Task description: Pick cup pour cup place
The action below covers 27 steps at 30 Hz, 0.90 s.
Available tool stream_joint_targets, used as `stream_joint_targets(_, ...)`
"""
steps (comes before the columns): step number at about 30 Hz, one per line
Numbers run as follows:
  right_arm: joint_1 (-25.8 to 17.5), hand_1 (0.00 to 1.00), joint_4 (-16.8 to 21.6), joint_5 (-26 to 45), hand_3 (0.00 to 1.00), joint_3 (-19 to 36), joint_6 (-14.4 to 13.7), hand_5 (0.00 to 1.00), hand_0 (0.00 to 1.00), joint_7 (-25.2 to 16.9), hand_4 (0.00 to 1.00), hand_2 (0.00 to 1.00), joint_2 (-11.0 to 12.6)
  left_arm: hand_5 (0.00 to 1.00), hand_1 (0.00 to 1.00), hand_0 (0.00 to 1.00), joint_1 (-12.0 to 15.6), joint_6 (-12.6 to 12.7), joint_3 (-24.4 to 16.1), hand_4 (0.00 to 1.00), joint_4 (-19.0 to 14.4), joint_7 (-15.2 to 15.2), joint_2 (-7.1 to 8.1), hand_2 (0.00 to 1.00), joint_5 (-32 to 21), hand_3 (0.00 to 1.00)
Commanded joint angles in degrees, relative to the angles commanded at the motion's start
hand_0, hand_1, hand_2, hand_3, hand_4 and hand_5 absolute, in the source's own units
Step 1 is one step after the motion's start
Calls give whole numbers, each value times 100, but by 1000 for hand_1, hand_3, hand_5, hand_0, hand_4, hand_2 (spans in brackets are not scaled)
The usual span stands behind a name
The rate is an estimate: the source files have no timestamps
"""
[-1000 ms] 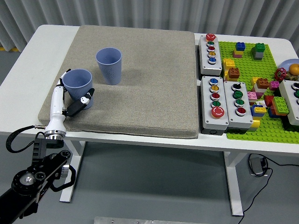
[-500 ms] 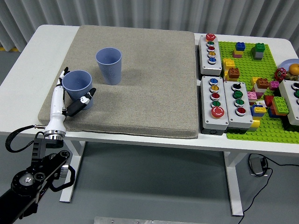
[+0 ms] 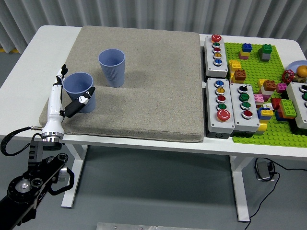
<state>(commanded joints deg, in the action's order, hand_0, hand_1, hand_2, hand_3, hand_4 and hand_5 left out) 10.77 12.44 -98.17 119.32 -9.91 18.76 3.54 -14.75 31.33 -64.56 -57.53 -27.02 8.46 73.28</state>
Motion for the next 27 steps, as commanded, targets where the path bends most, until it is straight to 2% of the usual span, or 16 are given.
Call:
stream_joint_targets(7, -3, 605, 1, -37, 602, 23, 5, 230, 675, 4, 2, 571, -1, 570, 927, 886, 248, -31, -206, 998, -383, 34, 46, 998, 173, 998)
stream_joint_targets(11, 2, 605, 2, -29, 602, 25, 3, 232, 675, 5, 2, 570, 1, 564, 930, 887, 372, 1, -317, 995, -703, 43, 91, 998, 217, 998)
stream_joint_targets(12, 4, 605, 1, -36, 602, 26, 5, 232, 675, 5, 2, 570, 2, 564, 930, 887, 394, 81, -356, 995, -807, -32, 96, 998, 121, 998)
stream_joint_targets(13, 5, 605, 2, -37, 602, 26, 4, 232, 675, 6, 2, 570, 2, 564, 930, 887, 405, 191, -395, 995, -929, -144, 95, 998, -64, 998)
stream_joint_targets(14, 5, 605, 2, -37, 601, 25, 3, 230, 675, 7, 2, 571, 1, 994, 787, 773, 408, 244, -411, 847, -987, -199, 95, 898, -219, 926)
stream_joint_targets(15, 6, 605, 2, -36, 601, 24, 3, 230, 675, 7, 2, 571, 1, 994, 787, 773, 406, 302, -425, 847, -1043, -269, 93, 898, -334, 926)
stream_joint_targets(17, 8, 605, 2, -32, 601, 17, 1, 230, 675, 9, 2, 571, 1, 994, 787, 773, 378, 565, -489, 847, -1249, -669, 68, 898, -818, 926)
stream_joint_targets(19, 6, 605, 2, -22, 601, 12, -3, 230, 675, 10, 2, 571, 0, 994, 787, 773, 352, 565, -530, 847, -1367, -993, 35, 898, -1302, 926)
stream_joint_targets(20, 2, 605, 3, -16, 601, 10, -6, 233, 675, 11, 2, 570, -1, 998, 826, 803, 315, 565, -560, 734, -1477, -996, -3, 942, -1526, 945)
stream_joint_targets(25, 2, 605, 3, -36, 601, 5, -4, 233, 675, 19, 2, 570, -3, 998, 826, 803, 238, 565, -574, 734, -1878, -996, -58, 942, -2720, 945)
stream_joint_targets(26, 1, 605, 3, -30, 601, 1, -7, 235, 675, 21, 2, 570, -5, 998, 884, 886, 238, 565, -569, 724, -1988, -996, -55, 996, -2889, 982)
stream_joint_targets(27, 0, 605, 2, -37, 601, 1, -8, 235, 675, 22, 2, 570, -6, 998, 884, 886, 247, 565, -576, 724, -2111, -996, -51, 996, -3081, 982)
